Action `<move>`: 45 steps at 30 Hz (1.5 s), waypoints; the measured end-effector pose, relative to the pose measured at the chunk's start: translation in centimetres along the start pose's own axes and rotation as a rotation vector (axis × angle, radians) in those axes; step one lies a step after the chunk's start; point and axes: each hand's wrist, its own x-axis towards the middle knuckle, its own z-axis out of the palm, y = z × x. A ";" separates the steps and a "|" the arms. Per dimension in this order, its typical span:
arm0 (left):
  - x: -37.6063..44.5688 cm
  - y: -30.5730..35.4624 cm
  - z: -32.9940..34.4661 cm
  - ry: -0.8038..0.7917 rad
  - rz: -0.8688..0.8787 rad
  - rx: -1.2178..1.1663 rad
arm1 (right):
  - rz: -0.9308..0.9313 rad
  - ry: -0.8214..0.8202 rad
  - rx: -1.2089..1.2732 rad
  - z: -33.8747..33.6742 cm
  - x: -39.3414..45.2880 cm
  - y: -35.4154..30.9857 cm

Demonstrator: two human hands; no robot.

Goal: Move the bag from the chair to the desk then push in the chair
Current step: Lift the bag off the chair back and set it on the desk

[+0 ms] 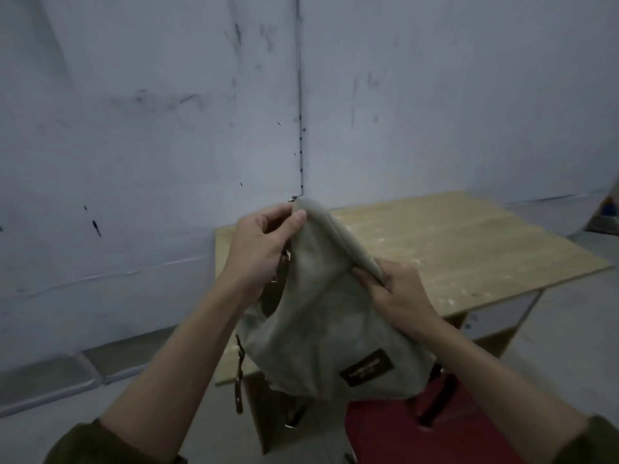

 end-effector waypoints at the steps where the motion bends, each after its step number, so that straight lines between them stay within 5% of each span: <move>1: 1.3 0.4 -1.1 -0.023 0.028 0.003 | -0.034 0.037 0.006 0.2 1.9 -0.3; 7: 8.4 -1.9 -9.4 0.099 0.137 0.172 | -0.109 0.151 0.028 2.0 12.4 -0.7; 13: 13.9 -7.5 -14.0 -0.132 -0.326 0.194 | -0.172 0.222 0.174 5.4 20.2 -1.1; 25: 28.0 -11.2 -13.8 0.465 -0.274 0.025 | 0.029 0.149 0.212 12.5 35.2 9.1; 37: 36.0 -16.6 -14.4 0.628 -0.119 0.132 | 0.254 0.090 0.401 21.5 46.3 15.7; 45: 35.4 -25.9 -15.3 0.682 -0.462 0.151 | 0.374 -0.173 0.290 28.3 43.1 24.1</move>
